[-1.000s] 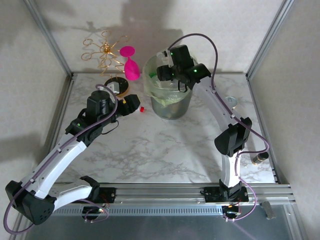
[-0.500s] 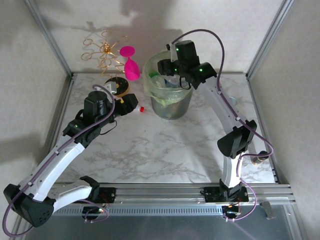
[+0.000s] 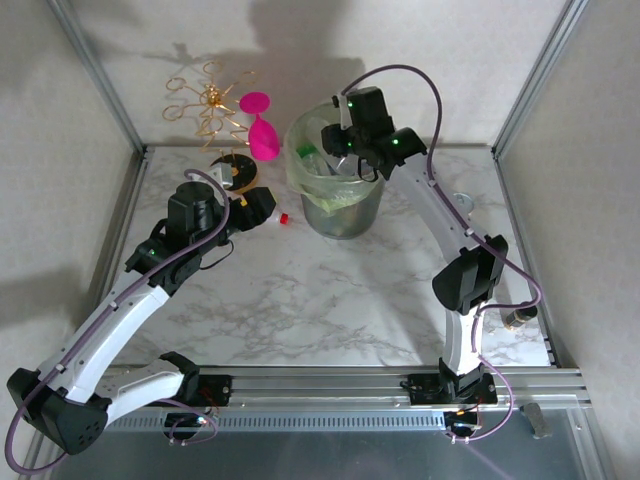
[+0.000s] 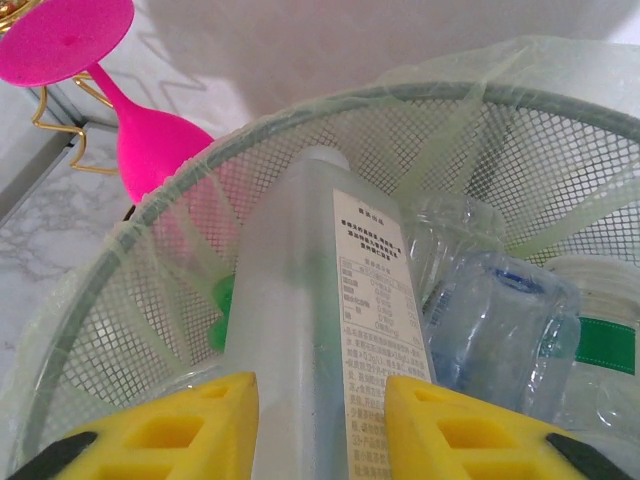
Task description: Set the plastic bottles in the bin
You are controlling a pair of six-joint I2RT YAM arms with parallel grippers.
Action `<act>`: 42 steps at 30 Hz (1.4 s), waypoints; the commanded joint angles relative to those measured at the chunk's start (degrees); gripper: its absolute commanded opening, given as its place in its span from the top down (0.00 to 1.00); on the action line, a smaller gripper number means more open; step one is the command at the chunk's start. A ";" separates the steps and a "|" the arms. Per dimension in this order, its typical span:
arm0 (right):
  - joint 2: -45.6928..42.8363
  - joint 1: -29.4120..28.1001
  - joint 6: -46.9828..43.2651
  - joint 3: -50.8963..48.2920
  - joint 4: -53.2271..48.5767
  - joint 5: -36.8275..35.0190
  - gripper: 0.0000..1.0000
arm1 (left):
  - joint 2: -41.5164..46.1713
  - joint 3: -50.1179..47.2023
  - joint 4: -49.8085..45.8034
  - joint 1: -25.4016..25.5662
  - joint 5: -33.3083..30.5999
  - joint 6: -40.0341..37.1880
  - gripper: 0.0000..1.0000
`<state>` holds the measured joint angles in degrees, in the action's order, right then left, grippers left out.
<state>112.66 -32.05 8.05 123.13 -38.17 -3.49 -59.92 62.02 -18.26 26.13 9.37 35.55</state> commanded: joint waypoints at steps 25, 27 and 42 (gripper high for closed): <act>-19.33 -0.67 1.90 -9.02 6.29 -1.34 0.49 | -9.80 4.62 -0.40 -4.85 -5.94 13.46 0.18; -23.89 -0.68 2.95 -14.45 8.94 -1.25 0.48 | -12.11 4.71 -0.34 -5.49 -6.64 15.39 0.18; -47.09 -0.65 7.83 -44.60 15.38 -2.48 0.45 | -38.36 17.35 -6.25 -8.65 -12.59 25.18 0.08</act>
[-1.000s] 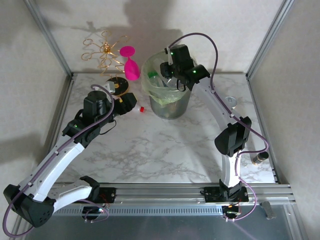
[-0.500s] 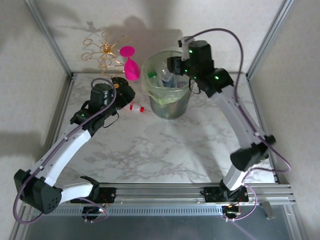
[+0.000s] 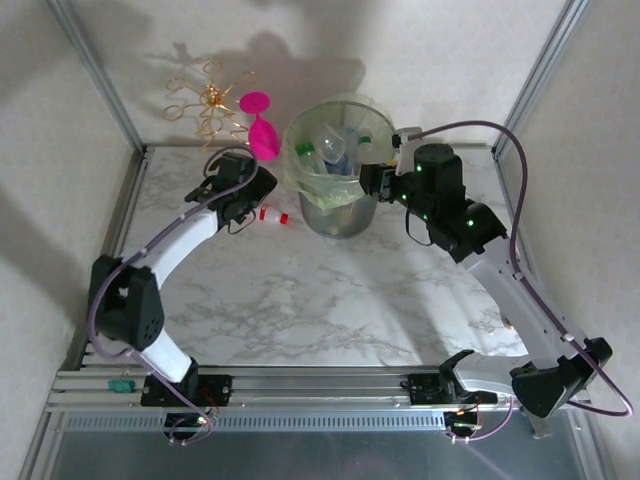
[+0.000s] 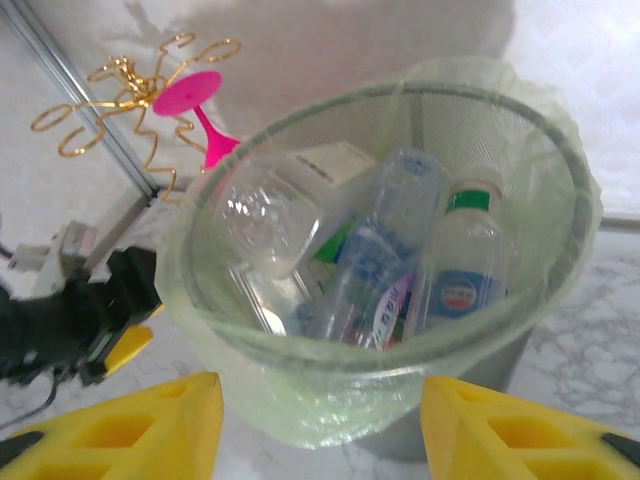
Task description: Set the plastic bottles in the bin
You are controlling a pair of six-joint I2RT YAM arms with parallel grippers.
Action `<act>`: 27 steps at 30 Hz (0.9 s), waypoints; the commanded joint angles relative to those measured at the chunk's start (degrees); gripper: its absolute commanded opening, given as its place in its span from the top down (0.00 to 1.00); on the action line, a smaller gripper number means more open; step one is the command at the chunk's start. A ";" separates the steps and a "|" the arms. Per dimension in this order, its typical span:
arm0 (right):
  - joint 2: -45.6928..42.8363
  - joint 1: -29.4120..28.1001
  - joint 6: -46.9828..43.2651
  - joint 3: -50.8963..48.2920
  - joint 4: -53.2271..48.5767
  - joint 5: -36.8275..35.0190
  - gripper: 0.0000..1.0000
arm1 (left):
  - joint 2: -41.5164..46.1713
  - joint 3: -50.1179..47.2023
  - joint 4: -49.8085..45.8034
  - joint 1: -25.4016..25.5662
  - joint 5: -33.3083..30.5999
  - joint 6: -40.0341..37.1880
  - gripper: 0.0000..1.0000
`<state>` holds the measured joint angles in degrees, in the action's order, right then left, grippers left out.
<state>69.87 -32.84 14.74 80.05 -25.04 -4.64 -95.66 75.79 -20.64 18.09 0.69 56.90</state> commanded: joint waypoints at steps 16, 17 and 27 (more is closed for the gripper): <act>-14.54 0.06 0.15 -8.49 1.77 -6.80 0.43 | -15.34 3.89 3.20 -7.95 -7.52 13.22 0.11; -14.50 0.06 -0.03 -8.44 1.72 -6.63 0.43 | -16.44 4.58 3.71 -8.22 -6.80 13.16 0.11; -14.50 0.10 -0.33 -8.81 0.89 -6.65 0.43 | -22.67 7.35 5.08 -9.03 -5.96 13.07 0.19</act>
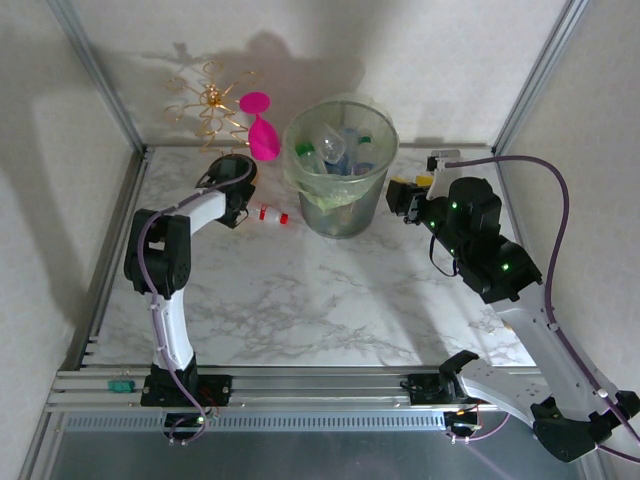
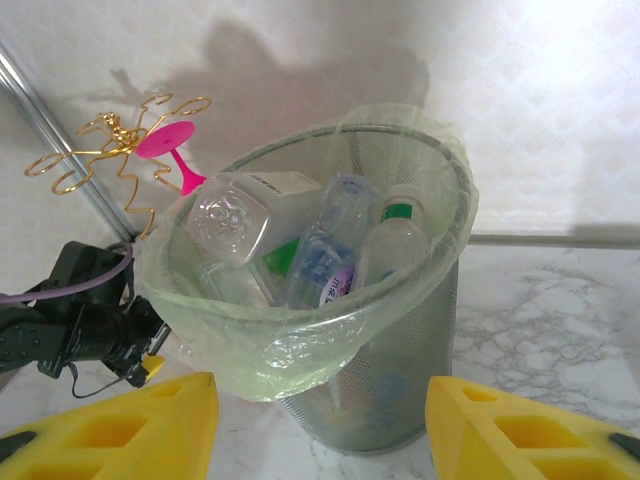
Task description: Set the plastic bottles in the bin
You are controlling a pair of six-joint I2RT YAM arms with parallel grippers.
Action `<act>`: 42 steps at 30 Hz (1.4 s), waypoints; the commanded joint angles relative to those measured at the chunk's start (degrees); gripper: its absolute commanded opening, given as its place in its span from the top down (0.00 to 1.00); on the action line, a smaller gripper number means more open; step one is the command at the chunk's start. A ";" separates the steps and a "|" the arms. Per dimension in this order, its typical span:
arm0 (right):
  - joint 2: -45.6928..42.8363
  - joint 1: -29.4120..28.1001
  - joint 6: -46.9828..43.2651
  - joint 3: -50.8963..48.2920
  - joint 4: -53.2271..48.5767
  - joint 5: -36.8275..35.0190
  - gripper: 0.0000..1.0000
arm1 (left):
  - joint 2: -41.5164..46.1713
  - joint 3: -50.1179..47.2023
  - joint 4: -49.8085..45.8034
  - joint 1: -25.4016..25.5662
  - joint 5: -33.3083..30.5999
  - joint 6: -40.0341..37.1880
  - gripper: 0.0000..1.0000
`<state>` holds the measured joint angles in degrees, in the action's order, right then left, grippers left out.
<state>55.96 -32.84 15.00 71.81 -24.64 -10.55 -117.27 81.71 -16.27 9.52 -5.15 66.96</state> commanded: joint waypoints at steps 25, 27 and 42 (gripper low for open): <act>-1.78 0.14 1.08 1.60 -4.53 3.36 0.44 | -2.17 -0.71 3.27 -2.72 4.14 -1.00 0.50; -1.69 0.13 1.17 1.51 -4.53 3.60 0.44 | -0.27 -1.82 3.50 -2.84 4.50 -0.71 0.51; 2.75 0.07 4.36 2.67 -3.84 9.70 0.35 | 24.69 -16.06 -0.09 -2.55 4.84 -0.34 0.53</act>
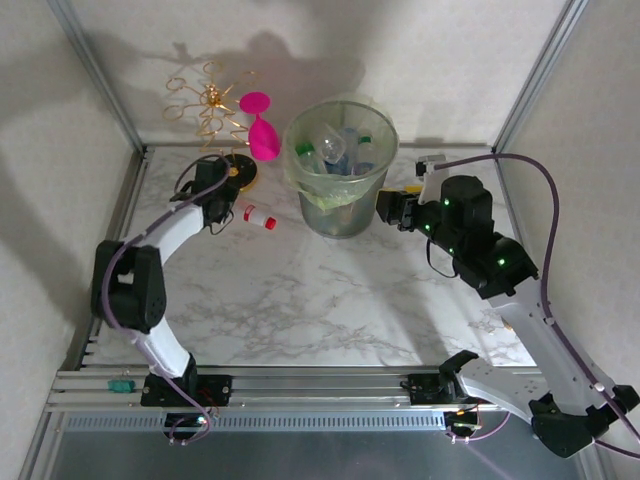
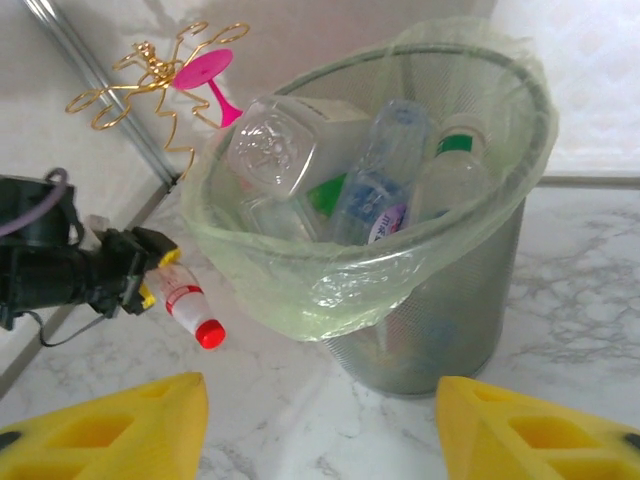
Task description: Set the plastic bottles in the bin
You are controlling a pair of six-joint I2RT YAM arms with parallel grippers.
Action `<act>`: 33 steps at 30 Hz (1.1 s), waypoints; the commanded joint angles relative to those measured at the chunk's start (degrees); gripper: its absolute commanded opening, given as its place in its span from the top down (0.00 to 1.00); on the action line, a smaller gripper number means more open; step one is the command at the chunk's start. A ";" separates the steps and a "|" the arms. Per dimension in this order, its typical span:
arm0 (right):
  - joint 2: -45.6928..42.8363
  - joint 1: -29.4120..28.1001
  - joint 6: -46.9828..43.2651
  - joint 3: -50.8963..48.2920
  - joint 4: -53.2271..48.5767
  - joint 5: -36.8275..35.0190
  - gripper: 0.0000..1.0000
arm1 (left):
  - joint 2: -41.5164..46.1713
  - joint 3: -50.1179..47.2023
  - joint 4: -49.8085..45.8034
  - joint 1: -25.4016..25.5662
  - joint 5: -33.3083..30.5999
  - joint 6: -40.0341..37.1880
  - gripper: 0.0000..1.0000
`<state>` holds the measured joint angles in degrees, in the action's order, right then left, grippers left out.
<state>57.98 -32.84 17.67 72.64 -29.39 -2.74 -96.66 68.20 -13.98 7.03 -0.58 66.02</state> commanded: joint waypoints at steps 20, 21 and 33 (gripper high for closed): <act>11.34 0.12 2.17 11.51 0.04 23.13 0.27 | 34.26 -0.20 -6.07 9.84 4.94 -12.98 0.49; 11.98 0.13 2.37 11.94 0.34 24.51 0.27 | 34.72 -0.05 -4.66 10.14 6.65 -13.92 0.50; 17.38 -0.79 14.93 8.88 20.13 52.38 0.16 | 36.77 -3.86 18.45 15.08 26.42 -14.87 0.49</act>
<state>75.07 -32.97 27.29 82.67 -18.52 40.07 -60.69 65.19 -4.60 20.05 19.46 52.25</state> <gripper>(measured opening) 0.826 0.513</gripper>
